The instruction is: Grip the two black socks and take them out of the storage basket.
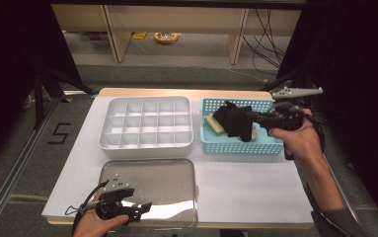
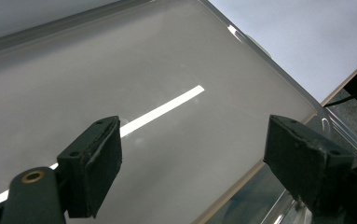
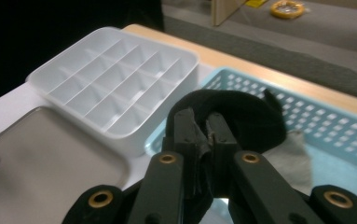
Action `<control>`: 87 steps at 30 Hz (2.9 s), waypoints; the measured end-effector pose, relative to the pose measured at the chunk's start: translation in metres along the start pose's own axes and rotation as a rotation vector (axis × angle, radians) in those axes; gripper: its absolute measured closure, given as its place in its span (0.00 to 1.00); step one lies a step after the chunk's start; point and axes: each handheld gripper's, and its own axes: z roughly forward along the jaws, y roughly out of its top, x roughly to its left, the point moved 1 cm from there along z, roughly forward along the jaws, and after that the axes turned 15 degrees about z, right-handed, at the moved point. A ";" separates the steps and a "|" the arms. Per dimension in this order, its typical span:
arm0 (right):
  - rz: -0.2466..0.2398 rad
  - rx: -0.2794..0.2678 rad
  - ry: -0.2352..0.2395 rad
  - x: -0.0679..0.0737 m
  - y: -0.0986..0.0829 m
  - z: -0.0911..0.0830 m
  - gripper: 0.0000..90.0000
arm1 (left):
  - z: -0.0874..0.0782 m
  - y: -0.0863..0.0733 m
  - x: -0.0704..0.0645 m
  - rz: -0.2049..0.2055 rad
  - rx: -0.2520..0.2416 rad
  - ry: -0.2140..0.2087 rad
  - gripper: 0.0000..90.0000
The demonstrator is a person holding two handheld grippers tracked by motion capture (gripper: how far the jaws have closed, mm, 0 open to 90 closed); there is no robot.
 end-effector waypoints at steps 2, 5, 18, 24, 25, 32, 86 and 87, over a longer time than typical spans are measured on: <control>-0.013 0.005 0.026 0.003 -0.015 -0.004 0.95 | 0.000 0.000 0.000 0.008 -0.002 0.010 0.20; -0.022 0.014 0.081 0.007 -0.038 -0.009 0.95 | 0.001 0.000 0.000 0.006 -0.002 0.014 0.20; 0.032 0.127 0.176 0.013 -0.119 0.004 0.95 | 0.001 0.001 -0.003 0.015 0.002 0.014 0.20; 0.066 0.162 0.174 0.000 -0.147 0.018 0.95 | 0.000 0.001 -0.002 0.023 0.007 0.001 0.21; 0.058 0.156 0.150 -0.006 -0.152 0.020 0.95 | 0.001 0.000 -0.003 0.016 0.001 0.016 0.20; 0.131 0.163 0.050 -0.044 -0.188 0.023 0.94 | 0.002 0.001 -0.005 0.027 0.013 0.008 0.21; -0.124 0.237 -0.243 -0.008 -0.132 0.076 0.95 | 0.001 0.000 -0.009 0.041 0.007 -0.010 0.21; -0.122 0.218 -0.235 -0.009 -0.131 0.070 0.95 | 0.001 0.000 -0.009 0.042 0.009 -0.009 0.21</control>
